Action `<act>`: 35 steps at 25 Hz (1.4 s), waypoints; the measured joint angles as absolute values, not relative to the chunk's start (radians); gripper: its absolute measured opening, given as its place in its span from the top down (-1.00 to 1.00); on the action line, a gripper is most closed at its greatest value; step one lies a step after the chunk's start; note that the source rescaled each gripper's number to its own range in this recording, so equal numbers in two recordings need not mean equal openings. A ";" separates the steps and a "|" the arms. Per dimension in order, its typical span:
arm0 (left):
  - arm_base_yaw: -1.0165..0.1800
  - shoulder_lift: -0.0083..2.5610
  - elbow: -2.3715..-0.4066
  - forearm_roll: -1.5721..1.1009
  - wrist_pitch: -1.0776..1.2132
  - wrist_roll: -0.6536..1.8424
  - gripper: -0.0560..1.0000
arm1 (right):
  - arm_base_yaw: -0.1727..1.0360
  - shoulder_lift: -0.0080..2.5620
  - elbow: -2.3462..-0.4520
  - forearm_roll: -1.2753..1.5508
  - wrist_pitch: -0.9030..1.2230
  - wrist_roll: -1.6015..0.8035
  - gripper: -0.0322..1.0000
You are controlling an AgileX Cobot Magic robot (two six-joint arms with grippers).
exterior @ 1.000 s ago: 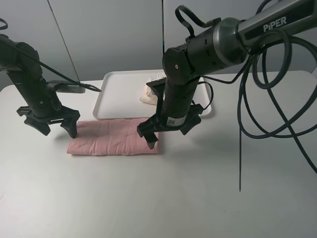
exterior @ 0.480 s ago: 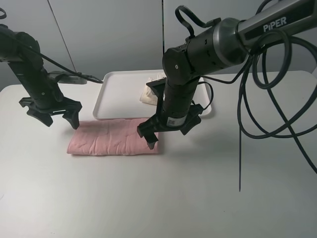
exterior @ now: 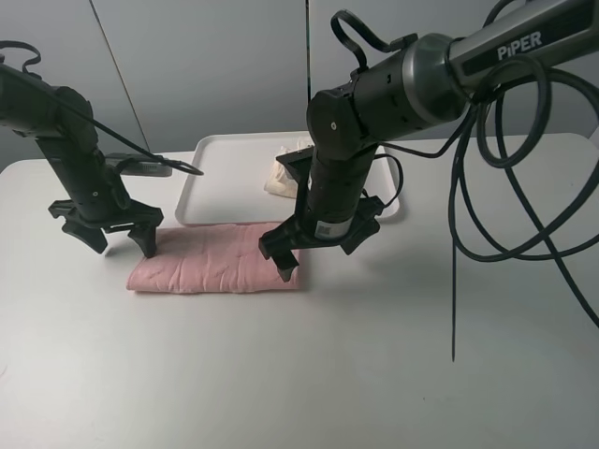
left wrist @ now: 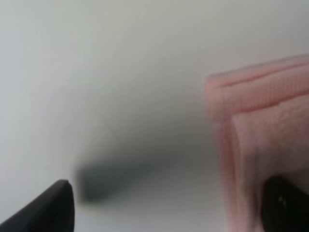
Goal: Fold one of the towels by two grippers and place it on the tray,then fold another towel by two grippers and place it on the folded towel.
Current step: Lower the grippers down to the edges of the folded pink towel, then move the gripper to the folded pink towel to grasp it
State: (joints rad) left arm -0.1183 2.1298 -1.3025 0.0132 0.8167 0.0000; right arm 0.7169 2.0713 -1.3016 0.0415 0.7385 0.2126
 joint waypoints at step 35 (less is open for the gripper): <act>-0.118 2.148 -1.318 0.017 0.841 0.000 -0.99 | 0.717 2.234 -1.583 0.119 0.842 0.301 -1.00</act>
State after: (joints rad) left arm -0.1183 2.1475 -1.3176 0.0175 0.8415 0.0000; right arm 0.7169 2.2336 -1.5833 0.1193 0.8422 0.3005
